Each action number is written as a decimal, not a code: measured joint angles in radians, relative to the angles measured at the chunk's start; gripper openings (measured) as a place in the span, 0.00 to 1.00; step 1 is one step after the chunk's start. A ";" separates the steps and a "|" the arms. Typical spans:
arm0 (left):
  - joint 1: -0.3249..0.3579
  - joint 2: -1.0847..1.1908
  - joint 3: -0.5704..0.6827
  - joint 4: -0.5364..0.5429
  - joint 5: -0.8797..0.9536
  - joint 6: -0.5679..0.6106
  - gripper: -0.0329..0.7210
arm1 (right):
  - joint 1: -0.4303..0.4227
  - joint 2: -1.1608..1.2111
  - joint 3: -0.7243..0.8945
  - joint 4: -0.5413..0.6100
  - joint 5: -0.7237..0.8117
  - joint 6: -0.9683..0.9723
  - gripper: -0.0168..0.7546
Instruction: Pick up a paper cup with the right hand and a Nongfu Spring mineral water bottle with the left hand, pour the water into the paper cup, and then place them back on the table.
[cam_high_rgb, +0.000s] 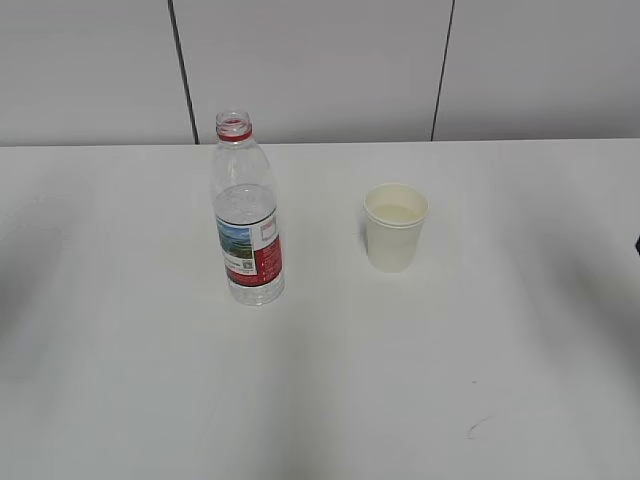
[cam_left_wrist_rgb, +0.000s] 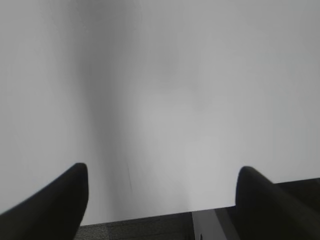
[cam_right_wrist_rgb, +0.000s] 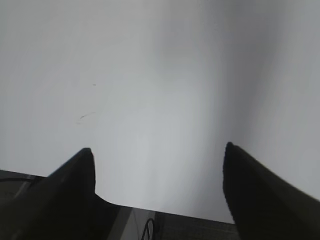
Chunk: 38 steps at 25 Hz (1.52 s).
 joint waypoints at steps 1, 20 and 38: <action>0.000 -0.035 0.029 0.000 0.000 0.000 0.76 | 0.000 -0.024 0.021 0.000 0.000 -0.002 0.78; 0.000 -0.530 0.355 -0.055 0.012 -0.001 0.76 | 0.000 -0.300 0.262 -0.023 0.002 -0.021 0.78; 0.000 -0.742 0.459 -0.095 -0.029 -0.001 0.76 | 0.000 -0.647 0.641 -0.092 -0.138 -0.049 0.78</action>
